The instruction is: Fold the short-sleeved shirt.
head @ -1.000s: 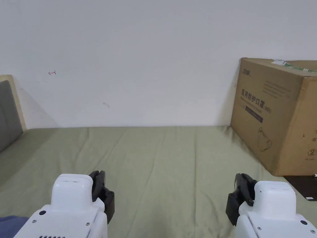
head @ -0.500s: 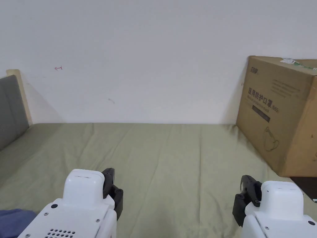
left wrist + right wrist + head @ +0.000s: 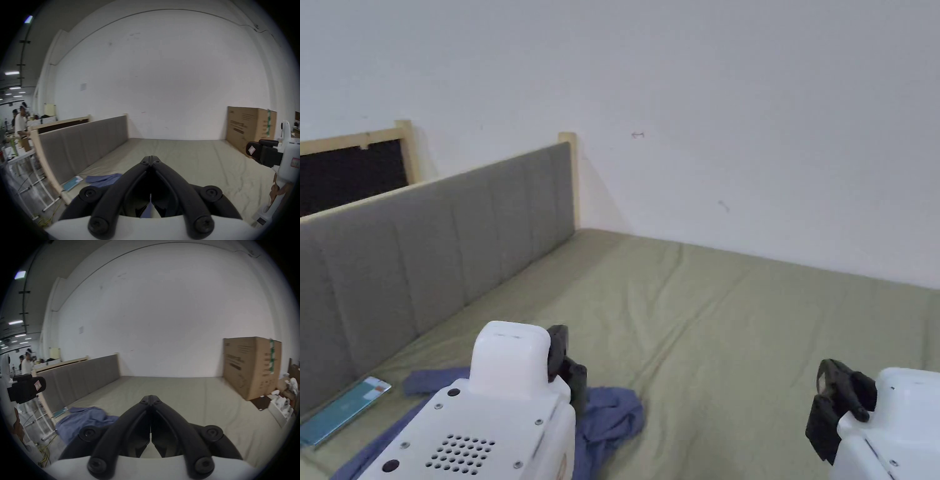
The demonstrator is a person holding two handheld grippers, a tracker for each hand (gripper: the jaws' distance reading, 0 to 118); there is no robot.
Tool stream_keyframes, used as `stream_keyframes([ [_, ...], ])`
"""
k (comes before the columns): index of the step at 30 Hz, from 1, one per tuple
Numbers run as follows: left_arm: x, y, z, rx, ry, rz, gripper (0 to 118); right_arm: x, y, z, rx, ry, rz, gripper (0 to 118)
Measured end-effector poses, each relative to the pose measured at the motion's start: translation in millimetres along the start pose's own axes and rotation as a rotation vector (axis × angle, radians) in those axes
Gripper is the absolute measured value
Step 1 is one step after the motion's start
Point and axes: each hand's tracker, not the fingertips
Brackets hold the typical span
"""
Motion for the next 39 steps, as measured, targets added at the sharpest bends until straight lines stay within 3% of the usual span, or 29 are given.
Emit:
stream_keyframes([
  [5, -35, -10, 12, -0.036, 0.130, 0.031, 0, -49, -7, -13, -0.023, 0.140, 0.064, 0],
  [15, -43, -30, -23, -0.120, 0.121, 0.046, 0, -63, -14, -24, -0.068, 0.169, 0.080, 0],
  [20, -73, -87, -112, -0.378, 0.121, 0.159, 0, -56, -24, -35, -0.118, 0.152, 0.074, 0],
  [26, -97, -174, -188, -0.693, 0.228, 0.297, 0, -50, -44, -56, -0.206, 0.126, 0.086, 0],
  [27, -100, -182, -193, -0.731, 0.232, 0.316, 5, -48, -47, -60, -0.223, 0.122, 0.087, 0],
  [28, -103, -189, -199, -0.741, 0.210, 0.316, 29, -47, -50, -64, -0.238, 0.120, 0.083, 0],
  [29, -104, -192, -203, -0.761, 0.176, 0.322, 72, -45, -53, -68, -0.251, 0.120, 0.077, 0],
  [30, -104, -191, -205, -0.754, 0.166, 0.321, 86, -44, -55, -71, -0.263, 0.117, 0.071, 0],
  [34, -100, -183, -224, -0.729, 0.156, 0.295, 97, -41, -66, -81, -0.296, 0.096, 0.056, 0],
  [37, -92, -181, -250, -0.745, 0.132, 0.274, 113, -40, -75, -83, -0.328, 0.093, 0.056, 0],
  [39, -85, -185, -265, -0.773, 0.104, 0.270, 115, -39, -80, -84, -0.347, 0.089, 0.064, 0],
])
